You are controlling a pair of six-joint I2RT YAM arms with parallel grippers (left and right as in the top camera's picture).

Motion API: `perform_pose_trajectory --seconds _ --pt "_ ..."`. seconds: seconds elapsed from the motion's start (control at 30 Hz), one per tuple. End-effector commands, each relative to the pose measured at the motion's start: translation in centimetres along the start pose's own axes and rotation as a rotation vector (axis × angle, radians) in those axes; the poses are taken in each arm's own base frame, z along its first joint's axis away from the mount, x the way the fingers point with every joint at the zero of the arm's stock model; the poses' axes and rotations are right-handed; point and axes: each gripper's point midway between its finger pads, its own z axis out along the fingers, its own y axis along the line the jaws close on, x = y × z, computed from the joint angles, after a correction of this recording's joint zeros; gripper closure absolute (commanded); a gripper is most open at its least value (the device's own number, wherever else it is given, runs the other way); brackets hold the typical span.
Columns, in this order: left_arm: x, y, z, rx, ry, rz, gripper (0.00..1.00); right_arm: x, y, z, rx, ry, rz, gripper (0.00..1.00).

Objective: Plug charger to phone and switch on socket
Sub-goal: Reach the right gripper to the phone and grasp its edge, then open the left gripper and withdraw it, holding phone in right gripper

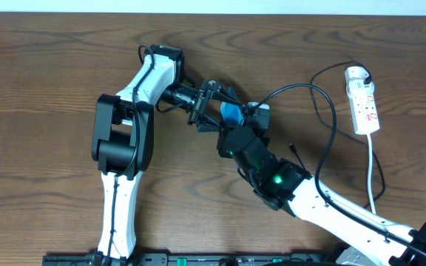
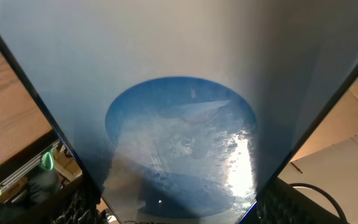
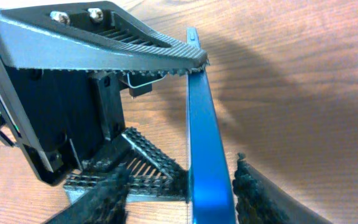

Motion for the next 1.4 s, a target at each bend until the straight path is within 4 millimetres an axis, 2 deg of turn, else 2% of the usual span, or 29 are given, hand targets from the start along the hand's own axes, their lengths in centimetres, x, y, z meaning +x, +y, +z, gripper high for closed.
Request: perform_pose_trajectory --seconds 0.0,0.23,0.33,0.5,0.57,0.63,0.73,0.93,1.0,1.13,1.23,1.37 --pt "-0.2 0.0 0.1 0.030 0.006 0.004 0.40 -1.0 0.0 0.0 0.019 -0.036 0.004 0.62" --pt "-0.2 0.3 0.1 0.010 0.004 0.003 0.40 -1.0 0.0 0.0 0.019 -0.035 0.004 0.91" --pt "-0.2 0.3 0.1 0.010 0.004 0.003 0.39 -1.0 0.0 0.0 0.018 -0.035 0.004 0.99" --pt "-0.2 0.3 0.1 0.009 0.004 0.003 0.39 -1.0 0.0 0.0 0.019 -0.036 0.004 0.99" --pt "-0.3 0.3 0.0 0.011 0.003 0.003 0.30 -1.1 0.0 0.0 0.019 -0.038 -0.001 0.99" --pt "-0.4 0.3 -0.4 0.017 -0.004 0.000 0.16 -1.7 -0.1 -0.3 0.021 -0.053 -0.025 0.99" --pt "-0.7 0.2 -1.7 0.037 -0.028 -0.013 0.06 -3.3 -0.9 -1.5 0.030 -0.076 -0.015 0.99" --pt "-0.4 -0.3 -5.5 0.094 -0.086 -0.035 0.01 -5.8 -3.0 -4.4 0.064 -0.105 0.018 0.99" --pt "0.4 -0.9 -7.1 0.102 -0.115 0.009 0.00 -6.6 -3.8 -5.7 0.072 -0.117 0.030 0.99" --pt "2.6 -1.1 -9.0 0.007 -0.170 0.085 0.00 -7.7 -4.4 -7.8 0.063 -0.145 0.074 0.99" --pt "6.0 -1.7 -10.4 -0.134 -0.238 0.217 0.00 -8.2 -5.4 -9.0 0.070 -0.156 0.208 0.99" --pt "10.8 -1.4 -11.6 -0.383 -0.340 0.366 0.00 -7.4 -7.0 -9.7 0.115 -0.131 0.312 0.99"
